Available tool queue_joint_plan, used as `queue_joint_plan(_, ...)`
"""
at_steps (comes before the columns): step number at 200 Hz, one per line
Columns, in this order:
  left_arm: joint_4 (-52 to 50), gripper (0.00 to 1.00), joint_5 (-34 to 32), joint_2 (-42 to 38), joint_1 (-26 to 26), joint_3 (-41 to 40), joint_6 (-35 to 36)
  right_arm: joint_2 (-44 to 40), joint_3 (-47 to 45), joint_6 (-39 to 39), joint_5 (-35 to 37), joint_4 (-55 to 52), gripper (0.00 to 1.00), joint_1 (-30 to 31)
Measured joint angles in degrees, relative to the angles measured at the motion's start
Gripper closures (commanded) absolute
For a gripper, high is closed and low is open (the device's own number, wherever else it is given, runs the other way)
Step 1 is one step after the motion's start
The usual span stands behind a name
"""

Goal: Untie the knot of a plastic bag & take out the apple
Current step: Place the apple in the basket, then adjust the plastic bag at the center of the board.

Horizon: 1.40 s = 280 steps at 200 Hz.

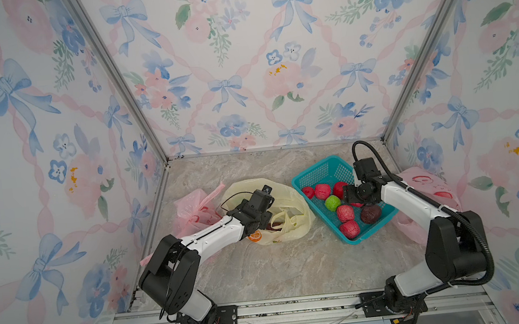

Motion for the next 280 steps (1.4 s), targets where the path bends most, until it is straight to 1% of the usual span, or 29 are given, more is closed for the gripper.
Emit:
queue_joint_plan(21, 1.8, 0.22, -0.5, 2.5, -0.2, 1.2, 1.6, 0.0, -0.1, 0.0, -1.1, 0.5, 0.17, -0.2)
queue_joint_plan(32, 3.1, 0.27, -1.6, 4.2, -0.2, 1.6, 2.7, -0.1, -0.1, 0.0, -1.6, 0.7, 0.17, -0.2)
queue_joint_plan(38, 3.7, 0.34, -2.4, 5.0, -0.2, 1.8, 3.2, -0.1, -0.1, 0.0, -1.9, 0.8, 0.17, -0.2)
queue_joint_plan(42, 4.2, 0.41, -3.1, 5.7, -0.2, 2.0, 3.3, -0.2, -0.1, 0.0, -2.1, 0.9, 0.17, -0.2)
queue_joint_plan(44, 4.3, 0.47, -3.3, 6.0, -0.2, 2.0, 3.8, -0.3, -0.1, 0.0, -2.2, 0.9, 0.17, -0.2)
queue_joint_plan(46, 4.5, 0.54, -3.5, 6.2, -0.2, 2.1, 3.8, -0.3, -0.1, 0.0, -2.3, 0.9, 0.17, -0.2)
queue_joint_plan(48, 4.9, 0.64, -3.9, 6.5, -0.2, 2.2, 3.7, -0.4, -0.1, 0.0, -2.4, 0.9, 0.17, -0.2)
queue_joint_plan(51, 5.2, 0.84, -4.3, 6.8, -0.2, 2.2, 4.4, -0.5, -0.1, 0.0, -2.5, 1.0, 0.17, -0.2)
queue_joint_plan(52, 5.3, 0.88, -4.5, 7.0, -0.2, 2.2, 4.5, -0.6, -0.1, 0.0, -2.6, 1.0, 0.17, -0.2)
queue_joint_plan(54, 5.7, 1.00, -4.9, 7.2, -0.1, 2.2, 4.3, -0.7, -0.2, 0.0, -2.6, 1.0, 0.17, -0.2)
queue_joint_plan(92, 8.9, 1.00, -9.2, 7.7, 0.7, 2.2, 6.8, -5.7, -1.4, -0.5, -3.8, 1.1, 0.18, -0.2)
queue_joint_plan(119, 8.5, 1.00, -10.0, 4.1, 1.3, 2.2, 7.8, -11.1, -2.3, -1.7, -6.9, 1.8, 0.19, 0.4)
queue_joint_plan(132, 7.5, 1.00, -10.0, 1.3, 1.4, 2.4, 8.2, -14.2, -3.1, -3.3, -10.1, 2.7, 0.19, 1.7)
queue_joint_plan(144, 6.3, 1.00, -9.3, -1.1, 1.7, 3.2, 8.2, -17.3, -3.7, -4.9, -14.5, 4.2, 0.19, 4.5)
queue_joint_plan(154, 5.2, 1.00, -8.2, -2.7, 2.0, 4.1, 8.1, -19.7, -3.8, -6.2, -19.6, 5.7, 0.19, 8.0)
queue_joint_plan(170, 3.3, 1.00, -4.0, -5.0, 2.9, 5.7, 7.3, -22.2, -3.8, -7.6, -27.5, 8.8, 0.20, 13.7)
queue_joint_plan(185, 1.8, 1.00, 0.8, -6.8, 4.2, 6.9, 5.8, -22.8, -3.8, -8.2, -34.2, 11.6, 0.20, 18.5)
queue_joint_plan(209, 0.1, 1.00, 6.8, -9.0, 5.4, 8.1, 3.6, -21.7, -3.8, -9.2, -40.3, 13.0, 0.21, 23.8)
queue_joint_plan(234, -2.6, 1.00, 13.5, -10.3, 5.4, 9.9, 1.8, -18.4, -3.3, -8.7, -42.3, 14.7, 0.26, 27.8)
queue_joint_plan(251, -4.0, 1.00, 18.2, -10.6, 5.4, 11.3, 0.7, -14.9, -2.9, -7.6, -41.4, 16.6, 0.29, 30.8)
queue_joint_plan(280, -6.6, 1.00, 25.9, -10.6, 5.3, 13.7, -1.6, -7.7, -1.4, -5.6, -38.9, 18.5, 0.31, 35.4)
